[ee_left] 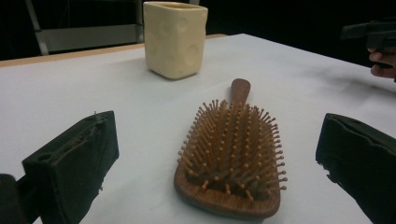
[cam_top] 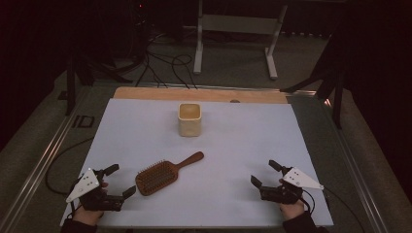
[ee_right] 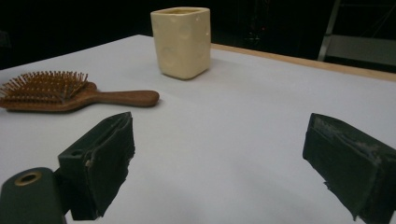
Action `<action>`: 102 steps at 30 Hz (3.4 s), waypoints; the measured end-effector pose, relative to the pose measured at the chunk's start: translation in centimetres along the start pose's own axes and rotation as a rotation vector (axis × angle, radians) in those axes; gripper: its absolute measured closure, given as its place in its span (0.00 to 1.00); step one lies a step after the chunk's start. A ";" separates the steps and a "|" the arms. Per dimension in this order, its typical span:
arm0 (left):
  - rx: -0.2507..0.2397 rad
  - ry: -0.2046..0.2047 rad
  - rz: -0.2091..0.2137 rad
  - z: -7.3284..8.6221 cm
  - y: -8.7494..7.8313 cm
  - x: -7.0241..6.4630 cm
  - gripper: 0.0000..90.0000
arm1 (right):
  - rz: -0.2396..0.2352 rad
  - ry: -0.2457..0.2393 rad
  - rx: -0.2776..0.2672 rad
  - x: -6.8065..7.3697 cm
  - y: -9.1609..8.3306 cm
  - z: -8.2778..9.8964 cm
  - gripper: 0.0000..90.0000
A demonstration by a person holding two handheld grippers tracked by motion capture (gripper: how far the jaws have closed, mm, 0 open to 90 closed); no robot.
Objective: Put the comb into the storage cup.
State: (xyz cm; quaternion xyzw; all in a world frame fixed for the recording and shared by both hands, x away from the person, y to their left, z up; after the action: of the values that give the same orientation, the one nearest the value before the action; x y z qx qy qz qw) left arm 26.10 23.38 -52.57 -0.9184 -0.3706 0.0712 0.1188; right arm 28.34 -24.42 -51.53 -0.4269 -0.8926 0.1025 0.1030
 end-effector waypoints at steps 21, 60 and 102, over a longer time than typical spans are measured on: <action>-0.004 0.041 0.020 -0.4 0.0 -0.5 0.00 | -0.015 -0.049 0.025 1.2 0.0 0.1 0.10; 0.094 0.178 0.211 -9.4 2.2 -2.1 0.00 | -0.025 -0.037 -0.027 1.4 -0.4 -0.7 0.10; 0.318 0.339 0.475 -10.1 13.4 -6.1 0.39 | -0.047 -0.027 -0.025 1.6 -0.2 -0.5 0.10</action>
State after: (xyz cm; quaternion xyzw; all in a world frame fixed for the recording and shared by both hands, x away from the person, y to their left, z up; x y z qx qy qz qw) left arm 32.83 8.08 -46.25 -0.9478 -0.1054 0.0001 0.3008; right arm 27.33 -23.31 -50.84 -0.4057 -0.9048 0.0946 0.0880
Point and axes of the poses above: each handheld gripper's, and its own axes: y roughly forward along the jaws, z roughly out of its underside, x roughly to its left, the point moved 6 cm from there along y, roughly forward along the jaws, and after that the axes turned 3 degrees about y, right-handed, at the moved point
